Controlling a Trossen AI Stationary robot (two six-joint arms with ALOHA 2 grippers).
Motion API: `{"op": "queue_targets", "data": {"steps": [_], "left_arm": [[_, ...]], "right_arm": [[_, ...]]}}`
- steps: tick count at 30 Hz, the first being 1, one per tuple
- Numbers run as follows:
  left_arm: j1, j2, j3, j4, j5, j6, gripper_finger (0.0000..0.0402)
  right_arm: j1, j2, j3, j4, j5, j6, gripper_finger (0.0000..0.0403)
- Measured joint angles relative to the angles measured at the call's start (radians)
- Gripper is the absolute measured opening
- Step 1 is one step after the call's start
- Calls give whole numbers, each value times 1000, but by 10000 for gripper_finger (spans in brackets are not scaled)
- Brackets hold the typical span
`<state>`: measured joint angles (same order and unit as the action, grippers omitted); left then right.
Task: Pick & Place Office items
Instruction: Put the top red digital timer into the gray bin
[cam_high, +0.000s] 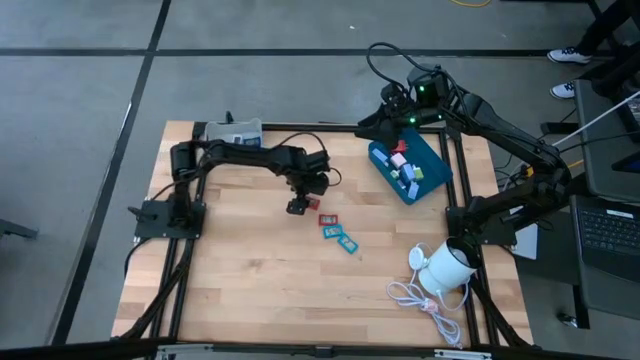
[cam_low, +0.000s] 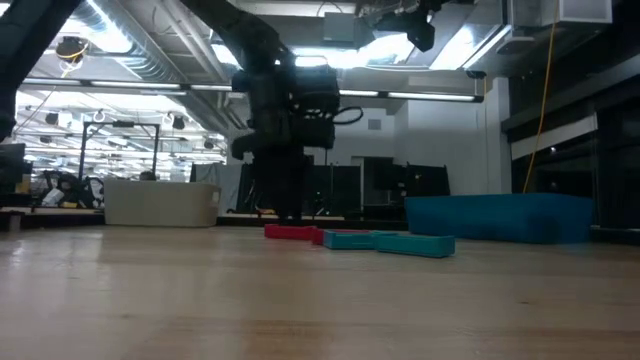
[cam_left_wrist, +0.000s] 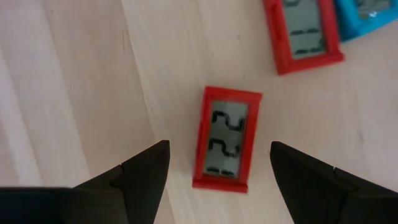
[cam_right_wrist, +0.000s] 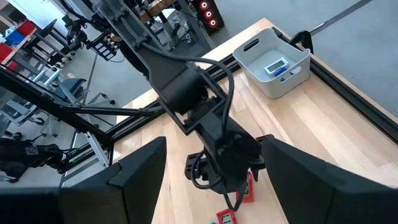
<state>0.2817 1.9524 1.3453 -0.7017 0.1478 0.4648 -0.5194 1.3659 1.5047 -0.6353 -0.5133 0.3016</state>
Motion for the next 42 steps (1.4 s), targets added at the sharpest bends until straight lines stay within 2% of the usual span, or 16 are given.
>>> {"op": "queue_targets", "data": {"steps": [11,14,17,20,26,28,34,42], "left_arm": [[0,73,1,57,-2,-56,262],[0,74,1,65,-6,-92,236],[2,75,1,71,-5,-146,185],[12,75,3,71,56,-192,135],[16,67,-3,105,187,-354,133],[19,44,-5,133,199,-392,133],[50,-56,-2,159,153,-429,133],[180,-218,-2,86,18,-446,133]], "right_arm": [[0,0,0,0,0,0,271],[0,0,0,0,0,0,271],[0,0,0,0,0,0,271],[0,0,0,0,0,0,271],[0,0,0,0,0,-7,271],[0,0,0,0,0,-8,271],[0,0,0,0,0,-18,271],[0,0,0,0,0,-20,271]]}}
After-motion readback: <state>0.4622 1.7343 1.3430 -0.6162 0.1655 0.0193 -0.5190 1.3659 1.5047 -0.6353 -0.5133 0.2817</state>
